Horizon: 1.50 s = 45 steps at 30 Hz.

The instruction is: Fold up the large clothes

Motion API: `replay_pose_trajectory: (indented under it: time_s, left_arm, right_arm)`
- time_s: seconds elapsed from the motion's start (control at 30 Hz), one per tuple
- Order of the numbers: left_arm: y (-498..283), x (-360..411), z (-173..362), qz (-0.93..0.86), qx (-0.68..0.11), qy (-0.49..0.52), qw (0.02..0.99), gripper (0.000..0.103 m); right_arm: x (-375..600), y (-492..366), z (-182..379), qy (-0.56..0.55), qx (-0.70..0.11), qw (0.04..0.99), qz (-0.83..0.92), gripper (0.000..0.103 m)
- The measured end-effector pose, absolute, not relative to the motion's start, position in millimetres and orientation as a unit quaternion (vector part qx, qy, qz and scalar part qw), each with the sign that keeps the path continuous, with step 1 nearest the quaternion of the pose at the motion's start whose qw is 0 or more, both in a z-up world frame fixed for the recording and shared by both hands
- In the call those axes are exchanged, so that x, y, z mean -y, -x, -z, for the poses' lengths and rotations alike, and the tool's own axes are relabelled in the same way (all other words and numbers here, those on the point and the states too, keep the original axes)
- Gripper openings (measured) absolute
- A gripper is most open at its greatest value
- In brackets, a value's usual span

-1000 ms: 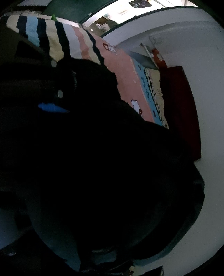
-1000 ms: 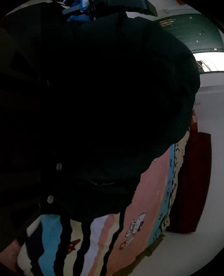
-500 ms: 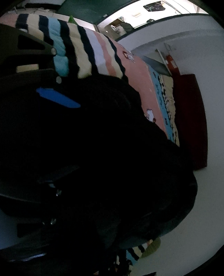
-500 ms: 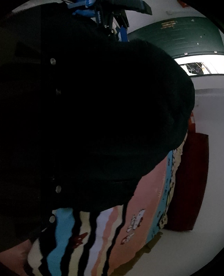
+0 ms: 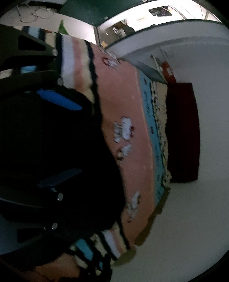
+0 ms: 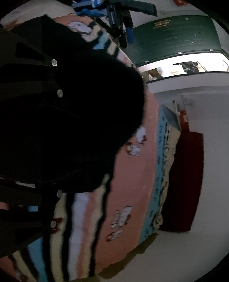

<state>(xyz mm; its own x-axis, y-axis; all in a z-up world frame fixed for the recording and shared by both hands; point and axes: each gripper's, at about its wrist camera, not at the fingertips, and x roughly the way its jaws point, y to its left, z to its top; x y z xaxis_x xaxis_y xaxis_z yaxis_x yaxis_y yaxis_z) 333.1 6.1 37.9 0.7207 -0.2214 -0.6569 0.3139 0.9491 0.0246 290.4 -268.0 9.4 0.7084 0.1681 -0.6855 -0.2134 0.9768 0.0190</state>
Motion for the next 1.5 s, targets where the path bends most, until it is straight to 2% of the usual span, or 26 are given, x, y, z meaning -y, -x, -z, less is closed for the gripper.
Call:
replay_pose_trajectory:
  time_s: [0.23,0.43,0.7,0.9,1.07,1.27,1.5]
  left_arm:
    - [-396.4,46.8,-45.9,0.167,-0.341,-0.082,0.921,0.067]
    - [-394.9,62.4,-7.9,0.176,-0.367,-0.103,0.908,0.067]
    - [-317.8,54.9,45.8,0.202,-0.376,-0.152,0.892,0.067]
    - [-297.6,35.6,80.7,0.199,-0.399,-0.091,0.891,0.068]
    - [-300.4,43.1,100.0,0.183,-0.396,-0.096,0.895,0.068]
    - [-318.9,51.9,109.6,0.163,-0.404,-0.101,0.894,0.068]
    - [-299.9,50.3,86.3,0.158,-0.407,-0.097,0.894,0.068]
  right_arm:
    - [249.0,-373.5,-35.6,-0.045,-0.354,0.924,-0.141,0.062]
    - [230.6,-408.3,-3.6,-0.037,-0.399,0.904,-0.151,0.062]
    - [212.8,-335.2,48.7,0.064,-0.443,0.869,-0.211,0.062]
    - [217.5,-297.1,74.5,0.083,-0.457,0.86,-0.21,0.062]
    - [221.0,-292.9,99.4,0.08,-0.466,0.859,-0.196,0.062]
    - [221.7,-312.9,123.2,0.058,-0.469,0.863,-0.182,0.063]
    - [215.2,-303.8,107.0,0.061,-0.481,0.86,-0.161,0.062]
